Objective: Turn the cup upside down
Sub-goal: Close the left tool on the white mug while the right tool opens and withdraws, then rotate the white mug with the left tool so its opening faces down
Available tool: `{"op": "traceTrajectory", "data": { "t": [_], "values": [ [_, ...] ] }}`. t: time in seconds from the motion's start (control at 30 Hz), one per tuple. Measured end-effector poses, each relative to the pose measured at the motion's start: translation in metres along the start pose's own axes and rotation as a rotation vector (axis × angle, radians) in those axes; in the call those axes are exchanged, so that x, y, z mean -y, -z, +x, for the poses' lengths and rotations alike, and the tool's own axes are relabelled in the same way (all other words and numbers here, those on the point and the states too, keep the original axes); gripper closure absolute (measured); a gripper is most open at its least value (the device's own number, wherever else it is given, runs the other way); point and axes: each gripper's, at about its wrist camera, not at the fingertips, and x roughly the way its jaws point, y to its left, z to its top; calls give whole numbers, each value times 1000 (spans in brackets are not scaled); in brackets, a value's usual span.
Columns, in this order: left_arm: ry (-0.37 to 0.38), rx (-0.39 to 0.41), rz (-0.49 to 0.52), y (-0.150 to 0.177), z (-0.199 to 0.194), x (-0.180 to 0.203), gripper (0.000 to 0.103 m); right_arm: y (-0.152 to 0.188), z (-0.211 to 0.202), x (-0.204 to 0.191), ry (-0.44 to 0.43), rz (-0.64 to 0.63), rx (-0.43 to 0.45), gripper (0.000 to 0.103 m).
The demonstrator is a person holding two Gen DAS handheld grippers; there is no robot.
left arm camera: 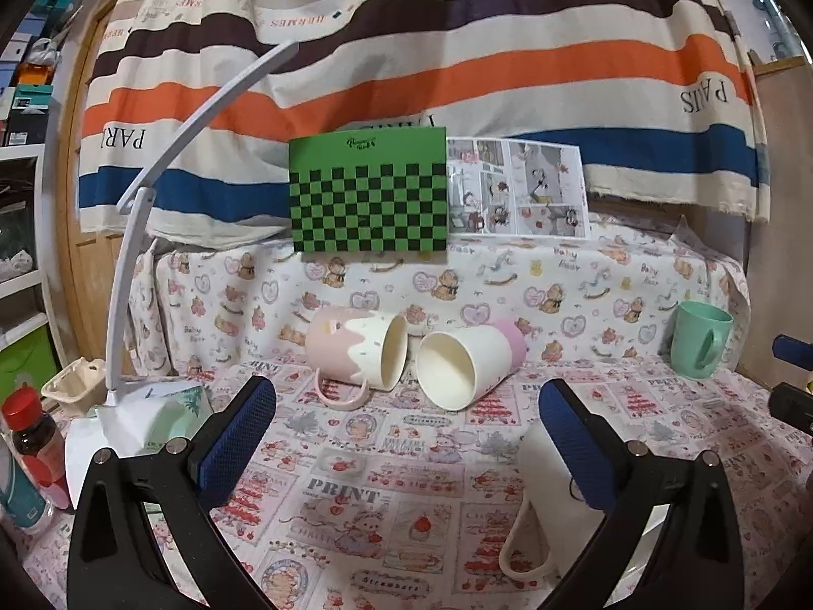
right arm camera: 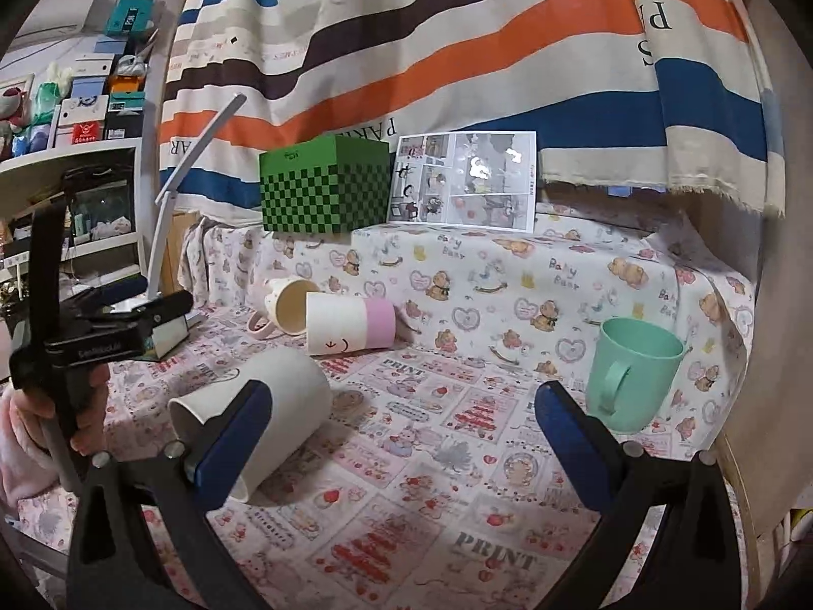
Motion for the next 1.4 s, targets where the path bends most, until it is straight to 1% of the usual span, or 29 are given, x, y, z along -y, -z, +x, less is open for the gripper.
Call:
{"op": "traceTrajectory", "data": {
  "t": [0.1, 0.17, 0.2, 0.23, 0.33, 0.37, 0.43, 0.47, 0.53, 0.6, 0.63, 0.7, 0.73, 0.77, 0.83, 0.93, 1.03, 1.17, 1.23, 1.27, 1.3, 1.33, 1.37, 1.4],
  "values": [
    [3, 1, 5, 0, -1, -1, 0, 0, -1, 0, 7, 6, 6, 0],
    [-23, 34, 41, -1, -6, 4, 0, 1, -1, 1, 20, 15, 10, 0],
    [-40, 35, 61, -2, -7, 7, 0, 1, -1, 2, 26, 18, 8, 0],
    [-43, 17, 81, -5, -6, 10, 0, 0, 0, 2, 38, 22, 5, 0],
    [29, -104, 113, -19, 1, 19, 0, 1, -1, 3, 53, 27, 8, 0],
    [29, -154, 122, -25, 5, 22, 0, 1, 0, 3, 58, 27, 5, 0],
    [6, -274, 115, -37, 17, 28, 0, 1, 0, 3, 79, 30, 4, 0],
    [19, -338, 99, -41, 24, 31, 0, 1, -1, 3, 84, 32, 6, 0],
    [58, -476, 29, -45, 40, 36, 0, 1, -1, 4, 95, 37, 6, 0],
    [70, -562, -6, -49, 50, 47, 0, 1, -1, 5, 110, 45, 7, 0],
    [66, -571, 2, -51, 52, 55, 0, 1, -2, 6, 124, 52, 11, 0],
    [37, -567, 66, -56, 54, 76, 0, 1, -3, 11, 147, 72, 16, 0],
    [26, -579, 91, -56, 57, 84, 0, 1, -2, 13, 155, 81, 14, 0],
    [29, -605, 95, -56, 62, 89, 0, 1, -2, 15, 164, 89, 12, 0],
    [57, -692, 65, -52, 76, 95, 0, 0, -2, 19, 183, 109, 15, 0],
    [65, -793, 30, -41, 98, 98, 0, 0, -2, 23, 199, 124, 15, 0],
    [74, -844, -10, -31, 115, 98, 0, 0, 0, 25, 203, 129, 11, 0],
    [118, -923, -54, -18, 129, 98, 0, 0, 0, 24, 209, 127, 12, 0],
    [133, -942, -54, -16, 133, 100, 1, 0, -1, 24, 236, 126, 23, 0],
    [132, -945, -52, -16, 135, 100, 5, 0, -2, 24, 242, 127, 26, 0],
    [124, -948, -54, -15, 137, 100, 13, 1, -2, 25, 243, 132, 27, 0],
    [118, -954, -65, -15, 138, 99, 17, 1, -2, 26, 244, 135, 25, 0],
    [125, -967, -84, -14, 140, 97, 23, 1, -1, 27, 249, 140, 22, 0],
    [143, -985, -103, -12, 141, 97, 26, 1, -1, 28, 252, 144, 22, 0]
  ]
}}
